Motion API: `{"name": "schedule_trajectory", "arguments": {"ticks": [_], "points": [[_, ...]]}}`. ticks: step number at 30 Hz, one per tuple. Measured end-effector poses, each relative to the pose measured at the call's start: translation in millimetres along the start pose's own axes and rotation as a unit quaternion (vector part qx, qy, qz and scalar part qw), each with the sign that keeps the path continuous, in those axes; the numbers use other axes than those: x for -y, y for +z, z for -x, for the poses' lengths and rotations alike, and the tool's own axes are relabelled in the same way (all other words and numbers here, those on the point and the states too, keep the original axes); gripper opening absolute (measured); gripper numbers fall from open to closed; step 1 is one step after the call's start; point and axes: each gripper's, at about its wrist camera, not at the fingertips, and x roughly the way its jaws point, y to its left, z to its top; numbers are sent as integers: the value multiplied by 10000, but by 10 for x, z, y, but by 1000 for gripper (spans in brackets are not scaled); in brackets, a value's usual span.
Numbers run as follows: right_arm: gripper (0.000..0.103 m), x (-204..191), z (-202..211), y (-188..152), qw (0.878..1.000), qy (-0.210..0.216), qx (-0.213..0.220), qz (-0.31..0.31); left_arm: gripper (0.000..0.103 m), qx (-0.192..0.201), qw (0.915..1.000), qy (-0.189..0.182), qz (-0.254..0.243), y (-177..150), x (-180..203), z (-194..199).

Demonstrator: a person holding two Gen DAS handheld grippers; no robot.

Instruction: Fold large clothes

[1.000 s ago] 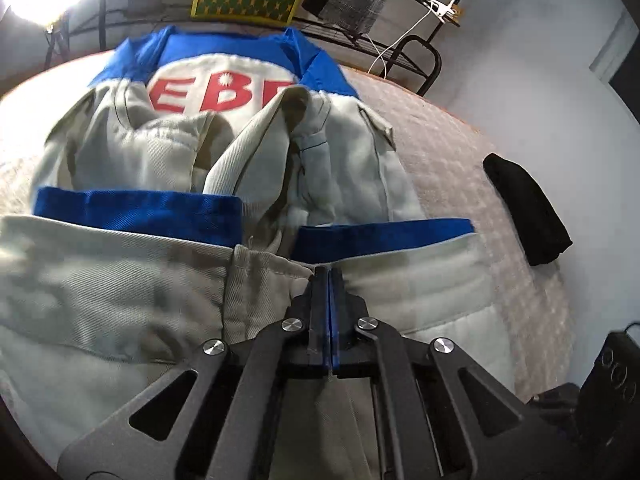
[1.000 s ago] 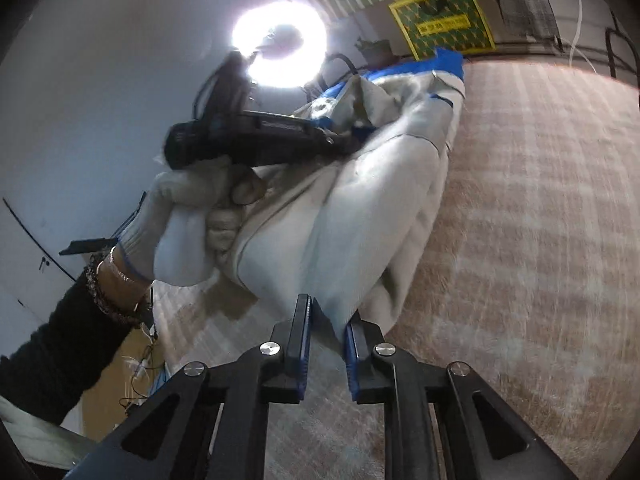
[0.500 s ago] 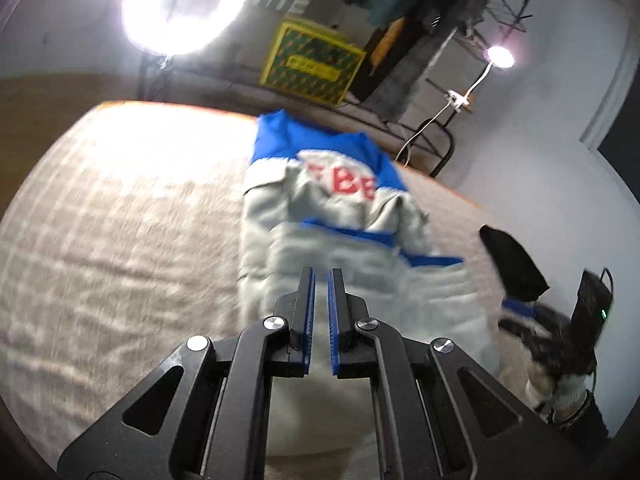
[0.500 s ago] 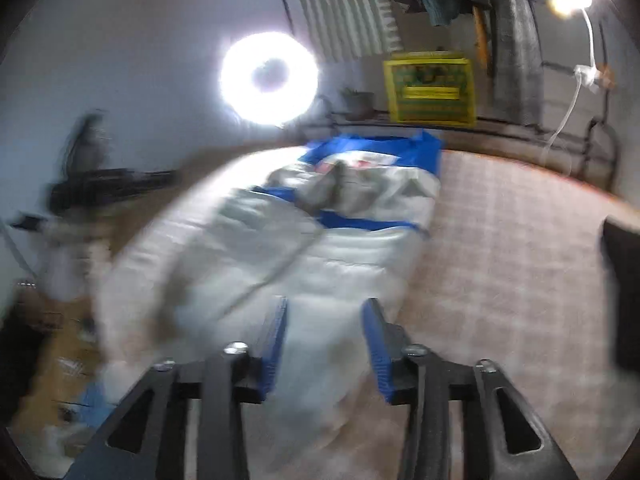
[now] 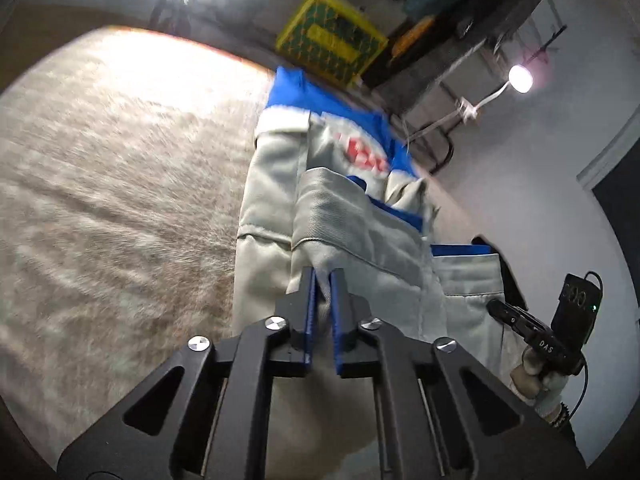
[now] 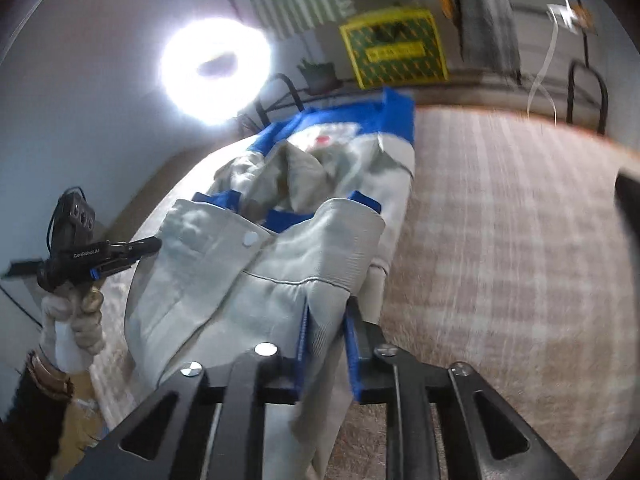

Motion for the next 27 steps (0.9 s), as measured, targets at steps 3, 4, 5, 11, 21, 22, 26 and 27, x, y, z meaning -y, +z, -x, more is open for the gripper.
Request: {"name": "schedule_trajectory", "arguments": {"ticks": [3, 4, 5, 11, 21, 22, 26, 27], "points": [[11, -156, 119, 47, 9983, -6, 391, 429, 3, 325, 9987, 280, -262, -56, 67, 160], [11, -134, 52, 66, 9987, -79, 341, 381, 3, 255, 9983, 450, -278, -46, 44, 90], [11, -85, -69, 75, 9993, -193, 192, 275, 2, 163, 9970, 723, -218, -36, -5, -19], [17, 66, -523, -65, 9969, -643, -300, 341, 2, -125, 9880, 1535, -108, -121, -277, -414], [31, 345, 189, 22, 9979, -490, 343, -232, 2, 362, 9891, 1193, -786, -56, 306, 288], [31, 362, 244, 56, 9980, -454, 362, -241, 2, 390, 9886, 1157, -882, -9, 392, 329], [36, 395, 399, 263, 9973, -371, 585, -225, 30, 572, 9821, 1229, -1307, 380, 659, 386], [39, 413, 427, 337, 9967, -395, 667, -224, 34, 595, 9823, 1206, -1304, 506, 688, 358]]}}
